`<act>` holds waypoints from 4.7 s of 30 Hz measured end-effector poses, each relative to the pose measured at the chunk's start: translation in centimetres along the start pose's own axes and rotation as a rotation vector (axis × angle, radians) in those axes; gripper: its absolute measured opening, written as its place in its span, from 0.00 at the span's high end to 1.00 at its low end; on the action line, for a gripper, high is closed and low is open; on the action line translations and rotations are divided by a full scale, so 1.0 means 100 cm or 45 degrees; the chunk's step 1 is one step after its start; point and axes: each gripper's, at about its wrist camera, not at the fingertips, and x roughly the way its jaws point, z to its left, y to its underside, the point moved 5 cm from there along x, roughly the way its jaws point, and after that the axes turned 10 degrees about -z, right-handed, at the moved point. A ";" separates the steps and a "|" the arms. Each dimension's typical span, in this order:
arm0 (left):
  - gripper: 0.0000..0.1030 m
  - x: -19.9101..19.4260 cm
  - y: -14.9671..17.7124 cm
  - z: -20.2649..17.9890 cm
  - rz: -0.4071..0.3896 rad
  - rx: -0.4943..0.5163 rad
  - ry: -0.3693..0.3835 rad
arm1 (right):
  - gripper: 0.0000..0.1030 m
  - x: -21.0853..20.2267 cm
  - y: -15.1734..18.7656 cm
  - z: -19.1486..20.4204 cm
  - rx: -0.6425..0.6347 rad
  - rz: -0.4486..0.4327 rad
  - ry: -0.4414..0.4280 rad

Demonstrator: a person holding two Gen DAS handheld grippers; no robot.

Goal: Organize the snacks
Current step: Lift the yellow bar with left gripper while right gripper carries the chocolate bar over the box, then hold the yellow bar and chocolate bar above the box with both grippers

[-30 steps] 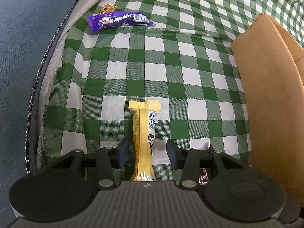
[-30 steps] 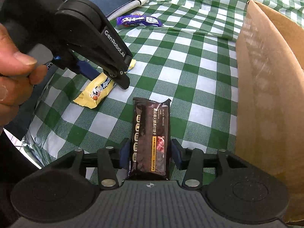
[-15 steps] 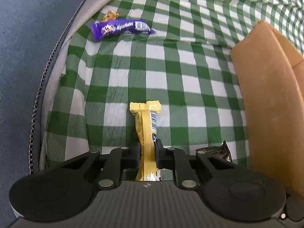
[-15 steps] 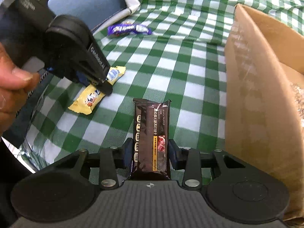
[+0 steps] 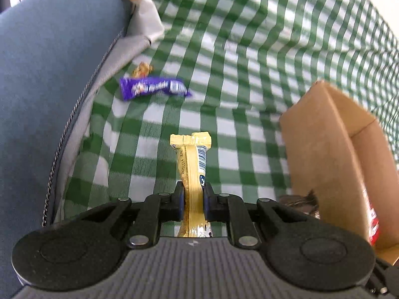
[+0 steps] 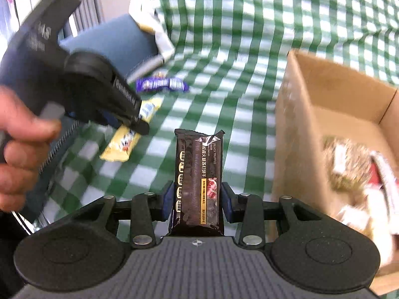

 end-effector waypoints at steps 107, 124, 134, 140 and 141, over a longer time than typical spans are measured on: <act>0.85 -0.080 0.039 -0.223 -0.567 0.434 0.685 | 0.60 -0.118 -0.023 -0.220 0.302 -0.476 0.632; 0.85 -0.070 0.042 -0.230 -0.533 0.451 0.671 | 0.60 -0.118 -0.023 -0.217 0.289 -0.485 0.632; 0.85 -0.070 0.041 -0.230 -0.536 0.449 0.677 | 0.60 -0.118 -0.024 -0.216 0.288 -0.489 0.634; 0.85 -0.071 0.039 -0.230 -0.542 0.441 0.681 | 0.60 -0.119 -0.025 -0.216 0.288 -0.491 0.635; 0.85 -0.072 0.039 -0.231 -0.543 0.440 0.681 | 0.60 -0.119 -0.025 -0.216 0.288 -0.493 0.636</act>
